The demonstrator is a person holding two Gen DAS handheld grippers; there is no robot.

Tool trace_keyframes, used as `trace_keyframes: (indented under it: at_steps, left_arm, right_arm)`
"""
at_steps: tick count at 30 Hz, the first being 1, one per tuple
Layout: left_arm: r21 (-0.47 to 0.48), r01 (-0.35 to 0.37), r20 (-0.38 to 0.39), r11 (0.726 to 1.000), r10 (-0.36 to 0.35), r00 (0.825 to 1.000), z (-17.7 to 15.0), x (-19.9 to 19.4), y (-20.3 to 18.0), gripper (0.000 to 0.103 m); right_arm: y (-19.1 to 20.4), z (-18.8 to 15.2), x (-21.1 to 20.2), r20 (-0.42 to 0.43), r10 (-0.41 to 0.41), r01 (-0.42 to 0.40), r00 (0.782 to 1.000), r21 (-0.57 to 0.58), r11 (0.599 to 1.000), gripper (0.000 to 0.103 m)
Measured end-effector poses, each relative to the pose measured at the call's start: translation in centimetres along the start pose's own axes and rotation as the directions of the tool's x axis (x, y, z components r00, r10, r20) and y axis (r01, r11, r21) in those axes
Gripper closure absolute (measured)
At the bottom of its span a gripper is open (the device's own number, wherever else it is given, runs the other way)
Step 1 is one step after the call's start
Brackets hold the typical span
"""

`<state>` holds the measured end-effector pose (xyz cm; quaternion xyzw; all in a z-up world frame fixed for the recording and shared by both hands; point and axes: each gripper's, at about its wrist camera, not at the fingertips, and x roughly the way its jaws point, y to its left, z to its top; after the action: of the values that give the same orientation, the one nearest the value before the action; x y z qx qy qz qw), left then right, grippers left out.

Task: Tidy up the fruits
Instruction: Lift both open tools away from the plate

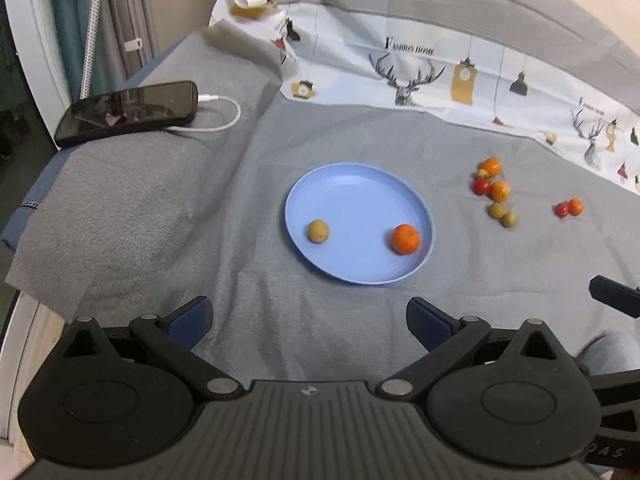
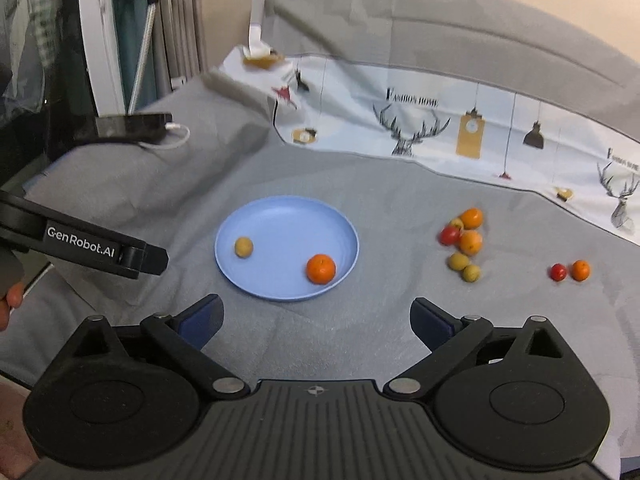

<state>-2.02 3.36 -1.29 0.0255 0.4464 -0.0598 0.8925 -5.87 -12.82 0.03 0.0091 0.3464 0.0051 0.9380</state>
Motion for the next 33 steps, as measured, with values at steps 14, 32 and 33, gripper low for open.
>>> trace_keyframes:
  at_steps: [14,32,33]
  left_arm:
    - [-0.003,0.007,0.045,1.0,-0.007,0.999,-2.0,-4.2,-1.2,0.0]
    - [0.021,-0.001,0.032,1.0,0.0,0.999,-2.0,-3.6,-1.5,0.0]
    - [0.022,0.0,0.026,1.0,-0.001,1.0,-1.9,-3.4,-1.5,0.0]
  right_arm:
    - [0.1,-1.2,-4.7,0.11,0.002,-0.003,0.994,0.012,1.0,0.003]
    - [0.1,-1.6,-4.7,0.105,0.004,-0.007,0.995,0.027,1.0,0.003]
    - [0.0,-1.6,-4.5,0.101,0.004,-0.007,0.995,0.029,1.0,0.003]
